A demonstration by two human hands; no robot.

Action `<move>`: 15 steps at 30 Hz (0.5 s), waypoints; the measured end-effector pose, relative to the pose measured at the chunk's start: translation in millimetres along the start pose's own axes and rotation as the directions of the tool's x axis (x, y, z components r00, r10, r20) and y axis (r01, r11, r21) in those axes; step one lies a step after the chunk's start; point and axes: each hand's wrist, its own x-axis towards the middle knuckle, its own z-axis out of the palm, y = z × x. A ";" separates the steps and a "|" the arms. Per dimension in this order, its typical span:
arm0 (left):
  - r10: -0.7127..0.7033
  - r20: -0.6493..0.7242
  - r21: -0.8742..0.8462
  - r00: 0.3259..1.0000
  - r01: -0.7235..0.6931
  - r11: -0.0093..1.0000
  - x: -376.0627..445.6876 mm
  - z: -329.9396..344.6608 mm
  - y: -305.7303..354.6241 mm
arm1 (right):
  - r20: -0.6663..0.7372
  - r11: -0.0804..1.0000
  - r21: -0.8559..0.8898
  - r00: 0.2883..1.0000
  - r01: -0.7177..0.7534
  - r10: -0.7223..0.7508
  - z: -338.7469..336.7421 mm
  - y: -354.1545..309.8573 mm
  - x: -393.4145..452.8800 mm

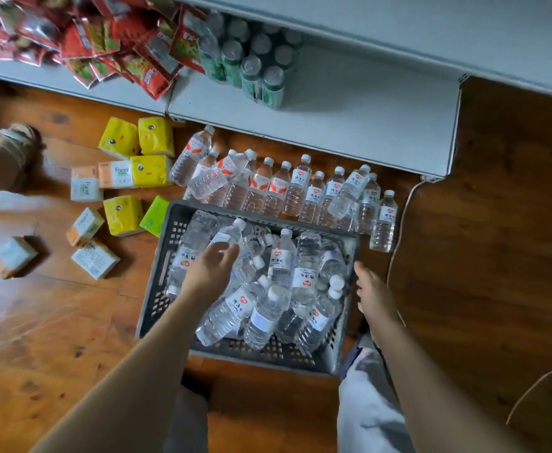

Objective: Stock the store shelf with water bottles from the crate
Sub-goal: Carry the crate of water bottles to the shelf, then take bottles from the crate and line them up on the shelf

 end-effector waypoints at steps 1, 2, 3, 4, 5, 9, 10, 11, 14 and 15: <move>0.001 0.037 -0.012 0.999 -0.001 1.000 -9.7 3.6 9.4 | 0.027 0.999 -0.020 0.999 0.033 -0.033 -3.2 -6.3 -7.2; 0.003 0.067 -0.025 0.998 -0.001 1.000 -19.1 7.5 19.1 | 0.054 0.997 -0.041 0.996 0.066 -0.064 -6.6 -10.3 -9.8; -0.009 0.084 -0.032 0.996 0.012 0.999 -26.4 11.5 26.7 | 0.079 0.994 -0.062 0.994 0.087 -0.082 -9.0 -15.1 -12.4; -0.017 0.092 -0.030 0.996 0.019 0.999 -33.5 16.2 34.1 | 0.113 0.991 -0.080 0.989 0.108 -0.099 -11.5 -19.8 -14.9; -0.027 0.084 -0.020 0.996 0.029 0.999 -40.4 21.0 40.9 | 0.153 0.984 -0.104 0.980 0.144 -0.128 -14.0 -23.5 -17.2; -0.138 -0.066 -0.044 0.988 0.135 0.990 -68.0 39.4 61.4 | 0.307 0.931 -0.230 0.929 0.285 -0.208 -33.1 -31.5 -31.3; -0.174 -0.095 -0.064 0.980 0.168 0.984 -75.2 44.1 65.7 | 0.338 0.916 -0.255 0.916 0.311 -0.217 -41.3 -32.8 -33.6; -0.195 -0.110 -0.076 0.975 0.188 0.979 -83.0 49.3 72.6 | 0.361 0.903 -0.277 0.906 0.329 -0.219 -51.4 -36.1 -36.3; -0.184 -0.127 -0.091 0.975 0.173 0.981 -98.5 68.9 100.5 | 0.387 0.891 -0.277 0.890 0.360 -0.239 -87.4 -48.2 -33.1; -0.167 -0.121 -0.085 0.978 0.158 0.984 -101.0 76.0 111.6 | 0.379 0.889 -0.277 0.892 0.365 -0.248 -100.0 -52.6 -31.2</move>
